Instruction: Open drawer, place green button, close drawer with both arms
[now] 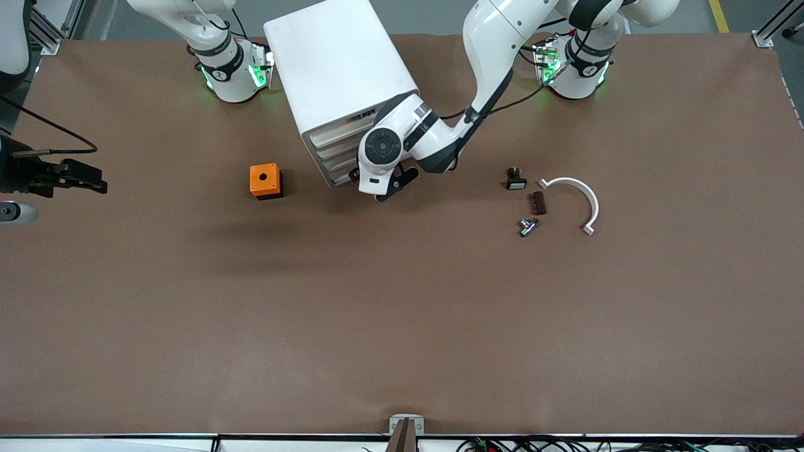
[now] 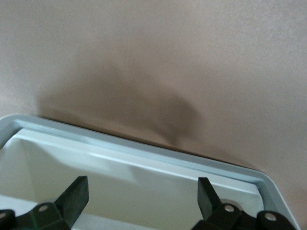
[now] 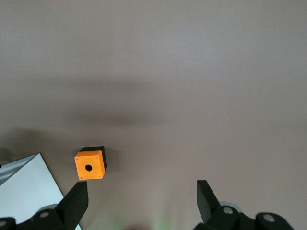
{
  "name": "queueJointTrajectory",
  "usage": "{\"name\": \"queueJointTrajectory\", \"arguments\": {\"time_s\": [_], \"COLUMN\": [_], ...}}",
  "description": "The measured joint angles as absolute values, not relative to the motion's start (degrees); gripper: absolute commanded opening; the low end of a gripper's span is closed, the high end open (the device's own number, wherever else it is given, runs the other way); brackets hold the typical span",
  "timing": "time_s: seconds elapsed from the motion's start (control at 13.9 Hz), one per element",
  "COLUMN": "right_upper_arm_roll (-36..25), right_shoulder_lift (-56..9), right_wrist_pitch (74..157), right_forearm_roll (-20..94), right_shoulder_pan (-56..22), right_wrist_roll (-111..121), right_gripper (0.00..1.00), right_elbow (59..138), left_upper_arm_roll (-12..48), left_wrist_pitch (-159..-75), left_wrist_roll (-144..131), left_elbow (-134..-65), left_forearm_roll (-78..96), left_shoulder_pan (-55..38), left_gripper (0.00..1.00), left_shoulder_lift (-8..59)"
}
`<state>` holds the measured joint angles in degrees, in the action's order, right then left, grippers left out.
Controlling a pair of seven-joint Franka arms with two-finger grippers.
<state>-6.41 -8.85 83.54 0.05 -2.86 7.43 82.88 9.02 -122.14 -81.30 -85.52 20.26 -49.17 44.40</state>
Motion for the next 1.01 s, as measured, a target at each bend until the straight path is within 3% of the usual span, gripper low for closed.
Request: {"name": "queueJointTrajectory", "arguments": {"time_s": [0.5, 1.01], "right_upper_arm_roll": [-5.63, -5.47], "right_shoulder_lift": [-8.31, -3.49], "right_wrist_pitch": [83.56, 82.59], "right_forearm_roll": [0.1, 0.1], "right_shoulder_pan": [-2.85, -2.75], "right_wrist_roll": [7.49, 7.49], "right_gripper": [1.0, 1.0], "right_elbow": [81.08, 80.81], "left_upper_arm_roll": [5.4, 3.41], "left_wrist_pitch": [-122.08, -113.41], "left_wrist_roll": [-83.45, -78.05], "left_elbow": [-85.61, -85.55], "left_forearm_roll": [18.76, 6.6], "left_shoulder_pan": [-46.86, -28.72], "left_gripper": [1.0, 1.0], "left_shoulder_lift": [42.24, 30.78]}}
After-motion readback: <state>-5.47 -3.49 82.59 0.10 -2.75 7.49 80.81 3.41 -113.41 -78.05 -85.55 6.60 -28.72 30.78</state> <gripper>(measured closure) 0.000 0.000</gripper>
